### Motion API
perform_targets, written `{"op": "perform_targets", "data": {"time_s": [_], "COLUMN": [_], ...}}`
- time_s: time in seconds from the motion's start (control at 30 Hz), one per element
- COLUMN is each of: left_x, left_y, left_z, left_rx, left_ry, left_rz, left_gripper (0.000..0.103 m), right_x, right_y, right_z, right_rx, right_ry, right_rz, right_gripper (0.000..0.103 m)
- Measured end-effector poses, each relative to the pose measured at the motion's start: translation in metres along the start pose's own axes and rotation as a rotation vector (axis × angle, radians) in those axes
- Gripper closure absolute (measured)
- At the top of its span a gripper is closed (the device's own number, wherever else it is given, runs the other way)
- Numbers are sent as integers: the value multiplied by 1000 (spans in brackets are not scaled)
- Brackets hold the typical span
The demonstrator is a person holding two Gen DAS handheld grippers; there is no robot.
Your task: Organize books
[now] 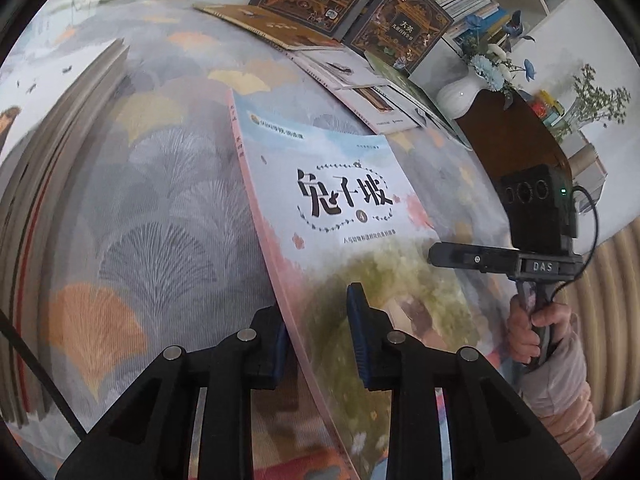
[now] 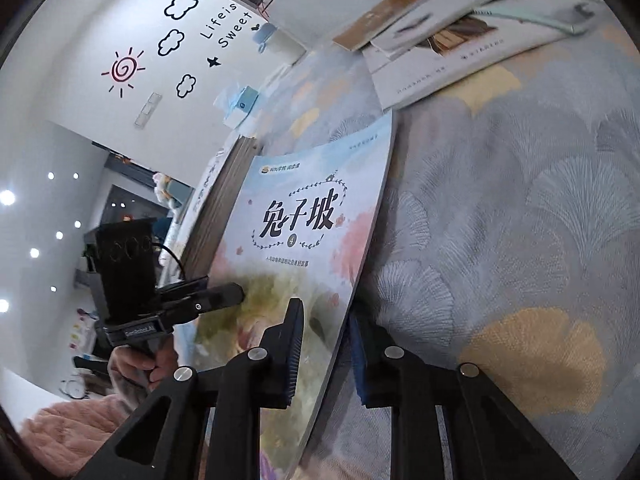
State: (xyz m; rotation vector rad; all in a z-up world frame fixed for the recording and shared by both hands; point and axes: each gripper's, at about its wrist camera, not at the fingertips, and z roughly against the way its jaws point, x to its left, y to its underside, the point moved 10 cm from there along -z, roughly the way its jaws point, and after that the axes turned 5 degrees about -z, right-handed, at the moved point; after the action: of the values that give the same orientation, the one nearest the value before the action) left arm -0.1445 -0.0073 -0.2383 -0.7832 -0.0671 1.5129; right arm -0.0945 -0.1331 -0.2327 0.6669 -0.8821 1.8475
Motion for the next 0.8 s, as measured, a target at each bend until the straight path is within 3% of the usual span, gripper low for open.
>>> {"op": "perform_targets", "data": {"time_s": [0.1,0.27,0.33,0.43,0.57,0.8], "left_x": [-3,-3,-7,-16,-20,-21], "left_y": [-2,-4,-4,-2,1,5], "left_z": [-2,-4,-5,-7,-3,0], "left_rx": [1,47,56,70,82,123], "left_ry": [-49,-56,-83,-164,-223,-146], "left_rz": [-29,-17,-44,-105,-139,-129], "left_gripper": [76,75,74,70,69,69], "right_x": [1,-3,-2,5,14,22], "right_y": [-2,1,-1,1,4,20], "right_z": [-1,6,4,3,5,12], "right_rx": [-27,-58,-63,-89,-99,-91], "right_ry": [35,45,83,214,243,253], "right_rz": [0,-25,-32,-16,-57,-51], "right_gripper": [83,83,83,78,76,77]}}
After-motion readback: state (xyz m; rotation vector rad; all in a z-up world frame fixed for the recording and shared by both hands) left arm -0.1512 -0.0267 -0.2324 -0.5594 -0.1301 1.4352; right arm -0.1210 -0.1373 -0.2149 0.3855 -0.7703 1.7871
